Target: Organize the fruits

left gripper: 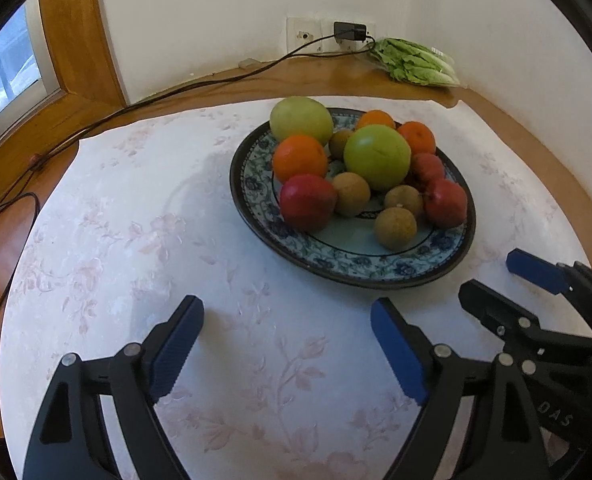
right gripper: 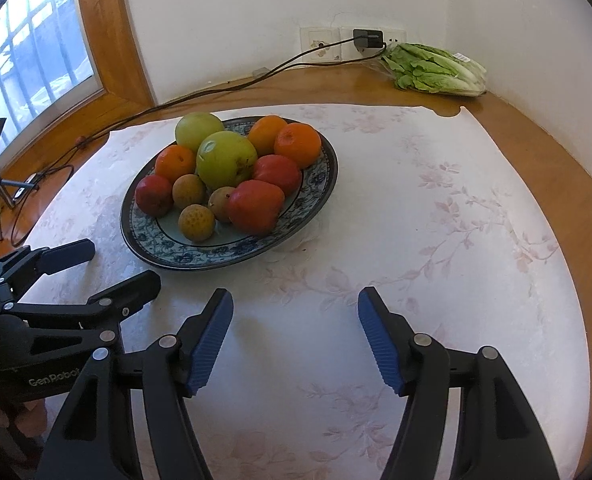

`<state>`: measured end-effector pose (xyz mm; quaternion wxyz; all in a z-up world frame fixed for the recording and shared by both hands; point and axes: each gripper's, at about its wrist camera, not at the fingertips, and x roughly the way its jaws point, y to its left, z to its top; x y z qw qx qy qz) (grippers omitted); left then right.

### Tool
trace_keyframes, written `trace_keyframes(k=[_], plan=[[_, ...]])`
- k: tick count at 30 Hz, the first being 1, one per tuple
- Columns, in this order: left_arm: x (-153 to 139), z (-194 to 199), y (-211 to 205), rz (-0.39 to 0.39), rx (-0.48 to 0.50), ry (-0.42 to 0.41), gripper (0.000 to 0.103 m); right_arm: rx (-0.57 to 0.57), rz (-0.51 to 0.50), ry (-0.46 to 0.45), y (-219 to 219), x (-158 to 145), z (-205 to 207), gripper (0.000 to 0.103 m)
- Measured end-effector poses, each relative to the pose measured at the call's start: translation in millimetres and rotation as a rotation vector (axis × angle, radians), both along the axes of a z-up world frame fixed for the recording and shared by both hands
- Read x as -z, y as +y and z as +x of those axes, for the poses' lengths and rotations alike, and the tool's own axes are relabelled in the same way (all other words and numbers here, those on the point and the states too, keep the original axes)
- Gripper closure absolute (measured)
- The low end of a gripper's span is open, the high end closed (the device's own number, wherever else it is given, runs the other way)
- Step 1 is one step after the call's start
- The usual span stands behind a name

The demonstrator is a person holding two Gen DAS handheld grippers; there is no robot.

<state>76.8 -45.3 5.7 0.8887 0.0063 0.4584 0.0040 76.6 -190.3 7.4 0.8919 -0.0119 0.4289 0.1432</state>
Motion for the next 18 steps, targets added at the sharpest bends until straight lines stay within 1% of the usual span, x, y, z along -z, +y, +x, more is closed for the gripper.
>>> trace_keyframes(k=[8, 18], plan=[[0.4, -1.0, 0.5, 0.001, -0.008, -0.022, 0.014, -0.005, 0.009, -0.003, -0.4, 0.5, -1.0, 0.034], [0.1, -1.8, 1.6, 0.000, -0.011, -0.024, 0.014, -0.007, 0.015, -0.002, 0.6, -0.1, -1.3, 0.033]])
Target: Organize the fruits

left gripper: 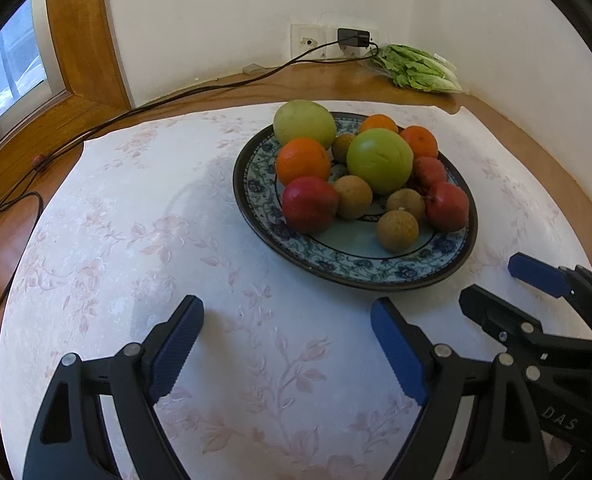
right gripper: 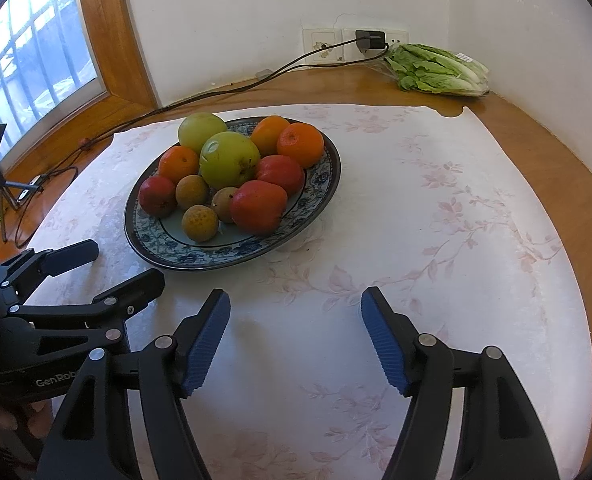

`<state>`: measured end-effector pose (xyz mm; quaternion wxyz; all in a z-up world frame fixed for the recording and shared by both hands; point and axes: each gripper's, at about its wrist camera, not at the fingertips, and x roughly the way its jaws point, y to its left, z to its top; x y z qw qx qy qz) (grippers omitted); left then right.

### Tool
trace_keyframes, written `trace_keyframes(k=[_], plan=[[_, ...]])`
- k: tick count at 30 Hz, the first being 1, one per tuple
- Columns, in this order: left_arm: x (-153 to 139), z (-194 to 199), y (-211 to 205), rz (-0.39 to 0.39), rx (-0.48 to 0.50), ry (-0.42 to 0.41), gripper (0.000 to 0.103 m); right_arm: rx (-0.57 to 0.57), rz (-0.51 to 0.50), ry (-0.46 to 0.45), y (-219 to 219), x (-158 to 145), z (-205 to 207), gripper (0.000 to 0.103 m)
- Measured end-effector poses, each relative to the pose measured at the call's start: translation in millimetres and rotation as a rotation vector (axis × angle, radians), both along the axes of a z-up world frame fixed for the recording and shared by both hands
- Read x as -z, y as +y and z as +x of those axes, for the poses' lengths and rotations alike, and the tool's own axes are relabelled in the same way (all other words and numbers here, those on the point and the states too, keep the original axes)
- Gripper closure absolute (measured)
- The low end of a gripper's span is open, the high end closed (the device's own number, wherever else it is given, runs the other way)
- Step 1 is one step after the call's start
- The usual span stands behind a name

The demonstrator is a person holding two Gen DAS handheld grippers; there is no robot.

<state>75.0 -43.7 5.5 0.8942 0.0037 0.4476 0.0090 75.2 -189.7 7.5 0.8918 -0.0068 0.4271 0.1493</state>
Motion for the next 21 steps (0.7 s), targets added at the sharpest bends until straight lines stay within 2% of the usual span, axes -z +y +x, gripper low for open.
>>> trace_keyframes(k=[21], plan=[[-0.6, 0.5, 1.0, 0.000, -0.001, -0.002, 0.014, -0.002, 0.003, 0.001, 1.0, 0.2, -0.3, 0.031]])
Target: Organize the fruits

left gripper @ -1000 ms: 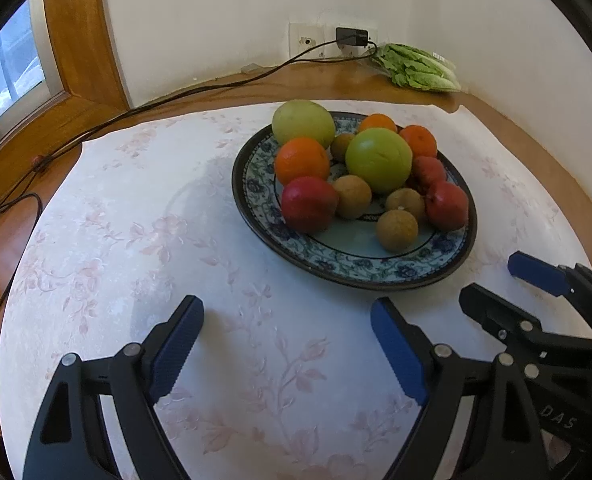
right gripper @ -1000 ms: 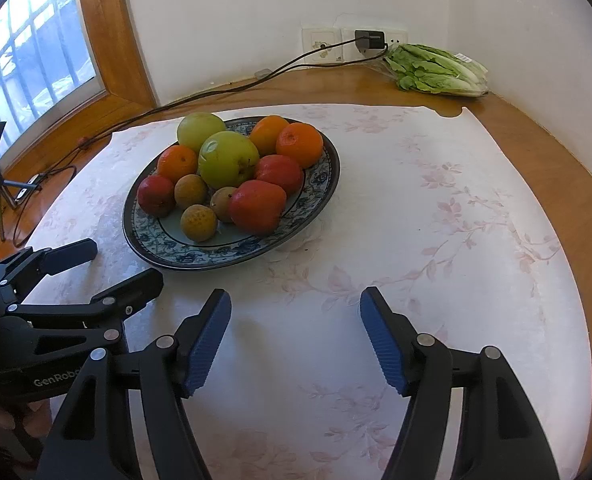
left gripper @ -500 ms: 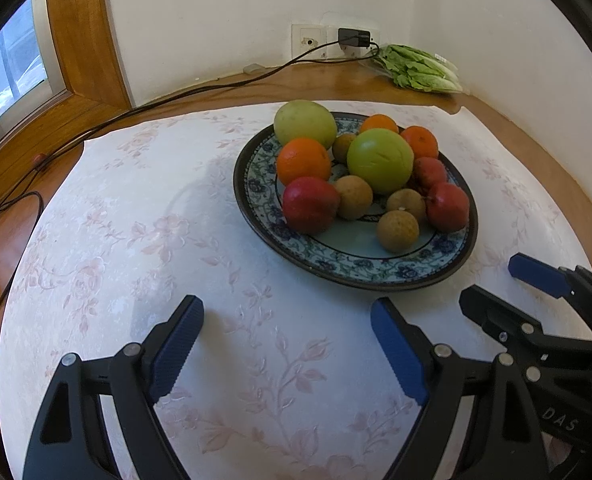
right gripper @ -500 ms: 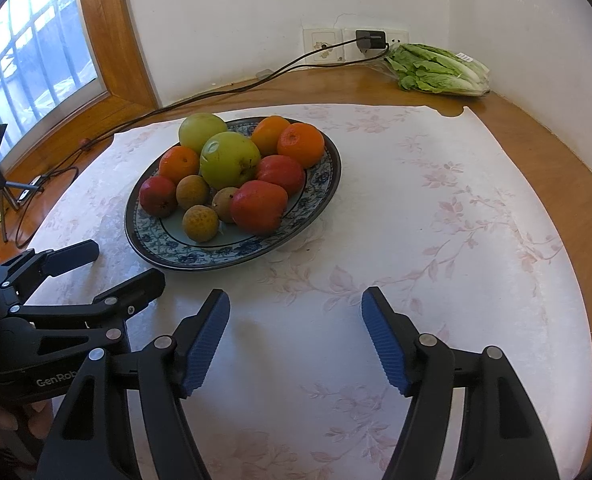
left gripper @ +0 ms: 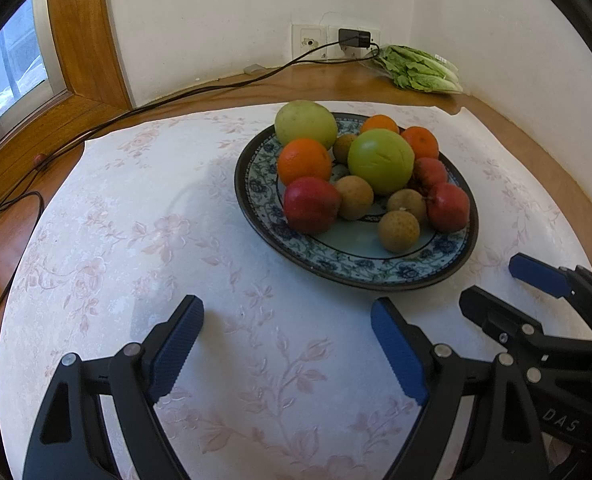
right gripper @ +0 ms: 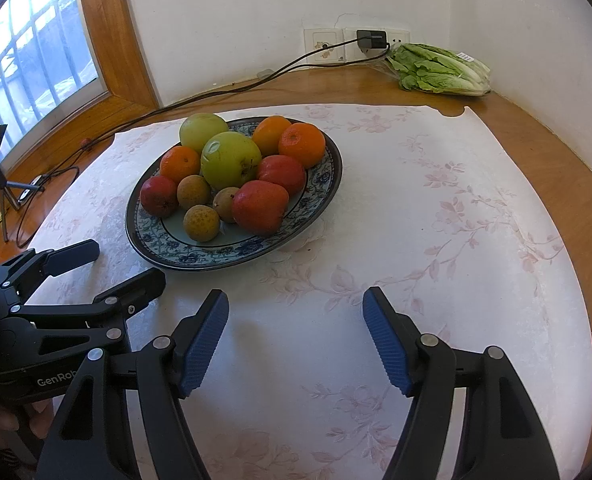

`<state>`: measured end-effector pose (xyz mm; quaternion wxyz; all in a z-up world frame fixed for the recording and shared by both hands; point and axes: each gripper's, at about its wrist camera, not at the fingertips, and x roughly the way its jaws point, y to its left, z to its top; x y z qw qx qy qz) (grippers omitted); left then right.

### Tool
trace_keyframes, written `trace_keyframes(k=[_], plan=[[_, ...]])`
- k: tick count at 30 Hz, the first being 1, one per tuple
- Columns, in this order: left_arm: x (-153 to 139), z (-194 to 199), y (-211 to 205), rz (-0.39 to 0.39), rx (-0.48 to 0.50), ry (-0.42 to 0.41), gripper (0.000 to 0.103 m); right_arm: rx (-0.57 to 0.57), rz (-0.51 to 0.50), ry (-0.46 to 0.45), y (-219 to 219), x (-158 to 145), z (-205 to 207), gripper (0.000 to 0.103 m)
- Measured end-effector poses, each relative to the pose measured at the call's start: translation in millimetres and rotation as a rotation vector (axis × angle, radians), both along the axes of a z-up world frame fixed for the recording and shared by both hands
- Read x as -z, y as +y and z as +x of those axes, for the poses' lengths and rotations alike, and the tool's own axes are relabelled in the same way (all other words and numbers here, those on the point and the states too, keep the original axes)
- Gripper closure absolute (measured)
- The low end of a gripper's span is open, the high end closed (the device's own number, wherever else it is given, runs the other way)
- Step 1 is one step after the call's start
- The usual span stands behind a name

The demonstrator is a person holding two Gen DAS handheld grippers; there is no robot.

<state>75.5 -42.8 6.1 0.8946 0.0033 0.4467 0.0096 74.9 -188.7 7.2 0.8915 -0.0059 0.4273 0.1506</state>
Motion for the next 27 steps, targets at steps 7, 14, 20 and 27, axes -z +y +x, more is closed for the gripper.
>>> trace_keyframes(k=[7, 14, 20, 27], plan=[[0.1, -0.1, 0.2, 0.000, 0.000, 0.000, 0.014, 0.000, 0.000, 0.000, -0.5, 0.0, 0.2, 0.031], [0.0, 0.0, 0.4, -0.001, 0.000, 0.001, 0.014, 0.000, -0.002, 0.000, -0.5, 0.3, 0.6, 0.031], [0.1, -0.3, 0.3, 0.000, -0.001, -0.001, 0.014, 0.000, -0.002, -0.001, -0.5, 0.3, 0.5, 0.031], [0.3, -0.2, 2.4, -0.001, 0.000, -0.002, 0.014, 0.000, -0.003, 0.000, 0.3, 0.6, -0.1, 0.031]])
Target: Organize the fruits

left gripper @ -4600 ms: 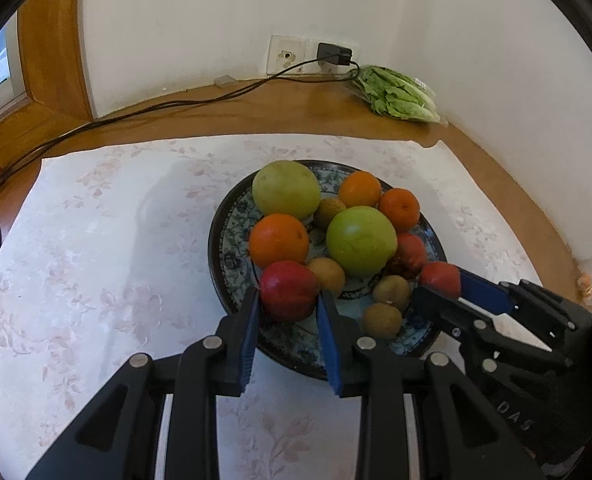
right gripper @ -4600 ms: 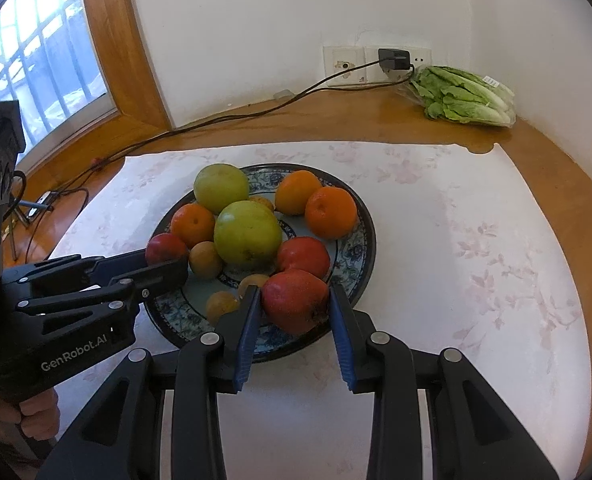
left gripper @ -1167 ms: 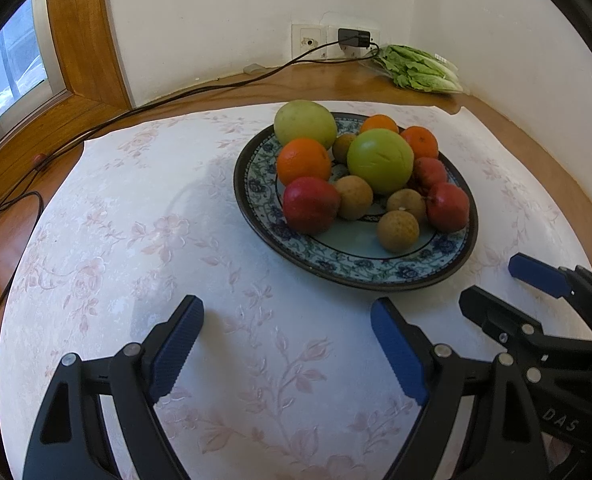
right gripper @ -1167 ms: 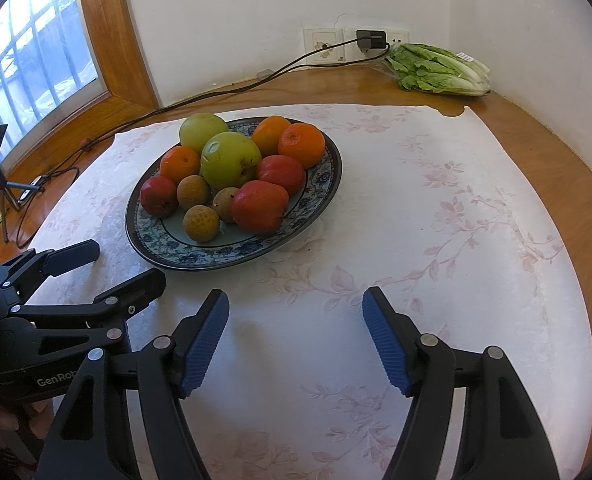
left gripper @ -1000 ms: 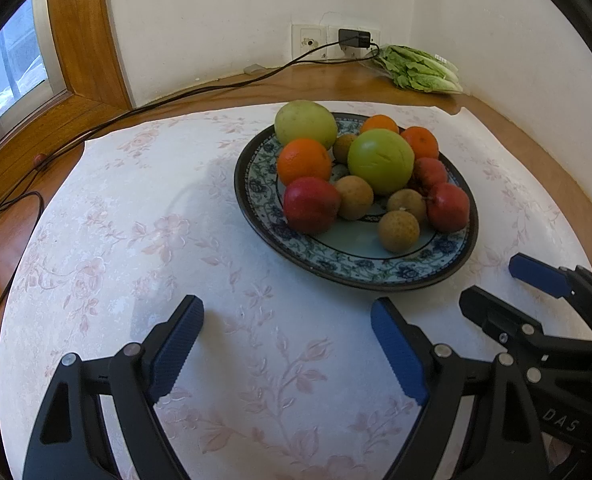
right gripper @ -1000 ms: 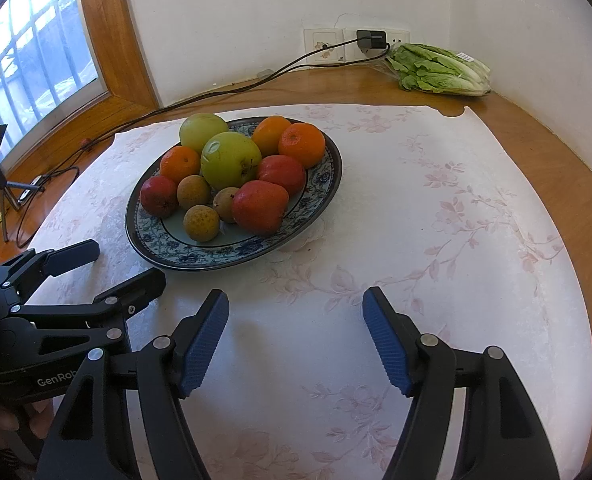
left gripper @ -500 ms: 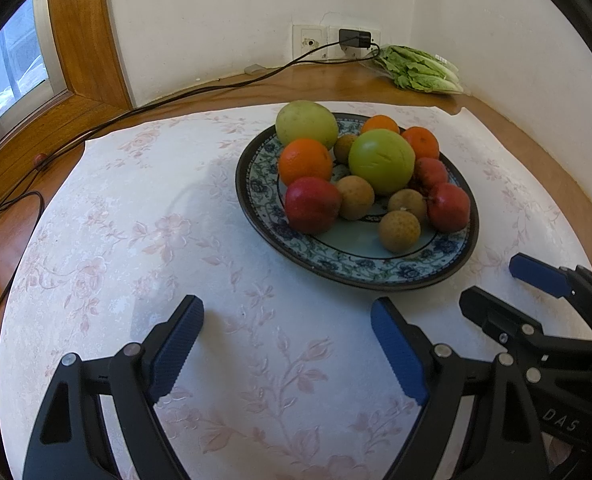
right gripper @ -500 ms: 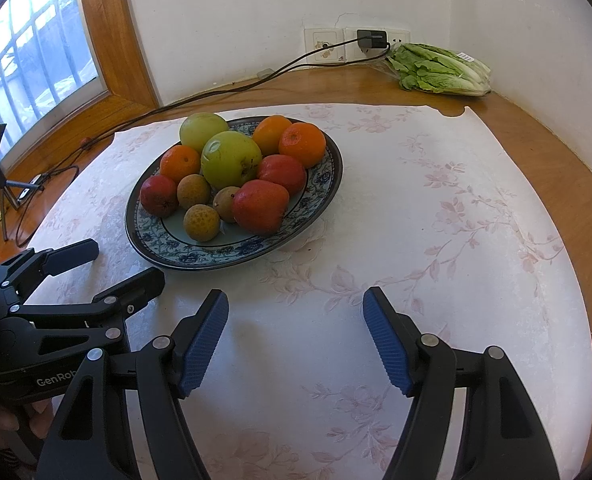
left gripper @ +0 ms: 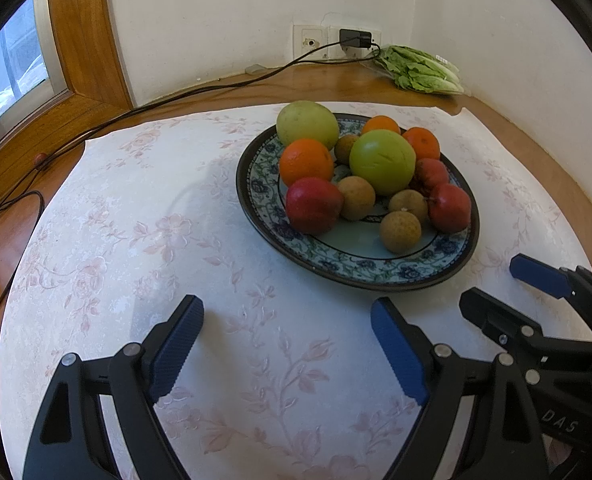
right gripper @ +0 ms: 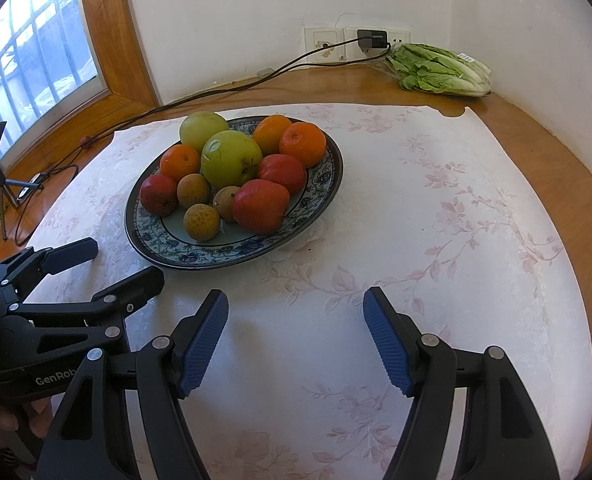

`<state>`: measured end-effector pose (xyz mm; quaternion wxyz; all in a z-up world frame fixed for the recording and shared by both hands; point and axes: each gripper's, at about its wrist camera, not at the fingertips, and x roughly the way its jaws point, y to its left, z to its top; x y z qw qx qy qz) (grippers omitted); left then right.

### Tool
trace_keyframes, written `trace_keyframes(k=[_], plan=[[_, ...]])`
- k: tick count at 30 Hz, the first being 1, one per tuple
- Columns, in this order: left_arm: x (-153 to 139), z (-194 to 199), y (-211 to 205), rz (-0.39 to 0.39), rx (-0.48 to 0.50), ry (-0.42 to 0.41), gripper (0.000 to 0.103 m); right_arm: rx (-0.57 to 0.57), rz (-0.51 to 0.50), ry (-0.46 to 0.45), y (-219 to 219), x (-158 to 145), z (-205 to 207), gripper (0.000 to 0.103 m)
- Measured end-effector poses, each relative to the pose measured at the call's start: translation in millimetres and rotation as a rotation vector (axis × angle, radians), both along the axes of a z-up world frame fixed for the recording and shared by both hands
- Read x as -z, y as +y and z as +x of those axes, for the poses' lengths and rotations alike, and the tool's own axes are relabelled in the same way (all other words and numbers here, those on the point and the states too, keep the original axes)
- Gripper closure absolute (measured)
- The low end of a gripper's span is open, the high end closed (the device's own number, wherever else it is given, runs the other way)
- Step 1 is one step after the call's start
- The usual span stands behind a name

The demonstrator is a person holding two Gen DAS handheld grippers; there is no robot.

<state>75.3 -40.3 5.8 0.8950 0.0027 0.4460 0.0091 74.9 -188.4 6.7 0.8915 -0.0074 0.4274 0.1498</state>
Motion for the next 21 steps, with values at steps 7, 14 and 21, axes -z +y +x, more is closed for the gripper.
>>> trace_keyframes(k=[7, 14, 21], plan=[[0.3, 0.9, 0.2, -0.001, -0.010, 0.002, 0.014, 0.000, 0.000, 0.000, 0.4, 0.1, 0.2, 0.031], [0.3, 0.8, -0.1, 0.000, -0.017, 0.000, 0.014, -0.001, 0.000, 0.000, 0.1, 0.1, 0.3, 0.030], [0.7, 1.6, 0.2, -0.001, -0.018, 0.003, 0.014, 0.000, -0.002, 0.003, 0.8, 0.3, 1.0, 0.030]])
